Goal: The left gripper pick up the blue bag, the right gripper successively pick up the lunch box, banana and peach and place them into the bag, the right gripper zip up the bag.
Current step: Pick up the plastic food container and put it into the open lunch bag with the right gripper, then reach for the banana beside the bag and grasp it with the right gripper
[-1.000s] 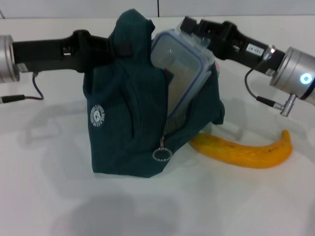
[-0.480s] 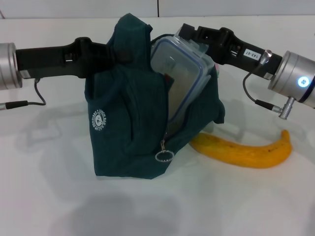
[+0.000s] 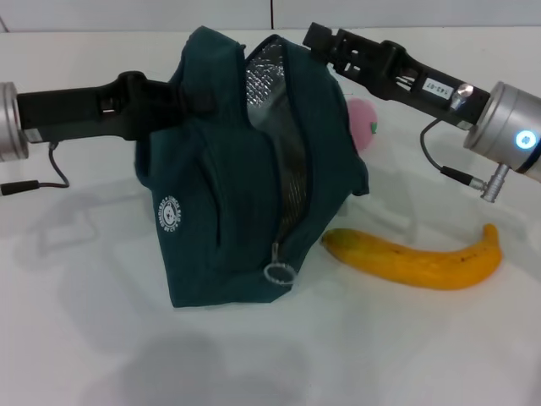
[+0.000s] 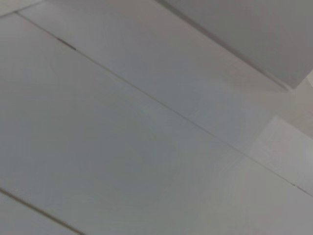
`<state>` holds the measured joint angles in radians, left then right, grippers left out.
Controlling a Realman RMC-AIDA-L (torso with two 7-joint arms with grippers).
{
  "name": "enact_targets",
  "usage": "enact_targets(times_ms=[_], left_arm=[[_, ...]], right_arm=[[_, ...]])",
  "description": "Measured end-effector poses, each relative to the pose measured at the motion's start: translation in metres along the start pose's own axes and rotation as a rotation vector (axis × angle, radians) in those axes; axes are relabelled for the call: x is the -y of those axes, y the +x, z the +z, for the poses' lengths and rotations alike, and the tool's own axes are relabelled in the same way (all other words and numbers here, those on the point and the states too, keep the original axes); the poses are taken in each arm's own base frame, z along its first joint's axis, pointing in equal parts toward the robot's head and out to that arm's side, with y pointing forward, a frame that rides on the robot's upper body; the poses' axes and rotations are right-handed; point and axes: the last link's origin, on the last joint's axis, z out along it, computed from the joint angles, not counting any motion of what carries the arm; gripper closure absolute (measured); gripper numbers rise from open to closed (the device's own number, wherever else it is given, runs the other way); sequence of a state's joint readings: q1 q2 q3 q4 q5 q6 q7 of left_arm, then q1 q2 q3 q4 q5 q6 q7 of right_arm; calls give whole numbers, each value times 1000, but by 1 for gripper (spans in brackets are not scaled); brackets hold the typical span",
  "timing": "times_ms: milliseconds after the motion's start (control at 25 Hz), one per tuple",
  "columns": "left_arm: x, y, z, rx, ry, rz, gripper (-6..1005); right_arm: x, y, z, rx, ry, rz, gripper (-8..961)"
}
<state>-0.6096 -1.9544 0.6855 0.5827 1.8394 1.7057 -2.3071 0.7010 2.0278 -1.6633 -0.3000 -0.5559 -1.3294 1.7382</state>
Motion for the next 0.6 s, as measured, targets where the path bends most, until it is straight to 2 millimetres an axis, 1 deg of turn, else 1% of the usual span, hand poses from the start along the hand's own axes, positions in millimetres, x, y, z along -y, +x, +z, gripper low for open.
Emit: enact_targets(times_ms=[160, 240, 400, 600], left_arm=[[2, -1, -4, -5, 9, 1, 966], [2, -2, -6, -7, 12, 0, 966], [3, -3, -8, -9, 14, -1, 966], [4, -5, -13, -9, 15, -3, 966]], right_arm=[[-1, -3, -5, 9, -5, -29, 592], [0, -7, -10, 8, -2, -64, 544], [-1, -26, -26, -34, 12, -186, 369], [-6, -55, -41, -169, 70, -337, 177]])
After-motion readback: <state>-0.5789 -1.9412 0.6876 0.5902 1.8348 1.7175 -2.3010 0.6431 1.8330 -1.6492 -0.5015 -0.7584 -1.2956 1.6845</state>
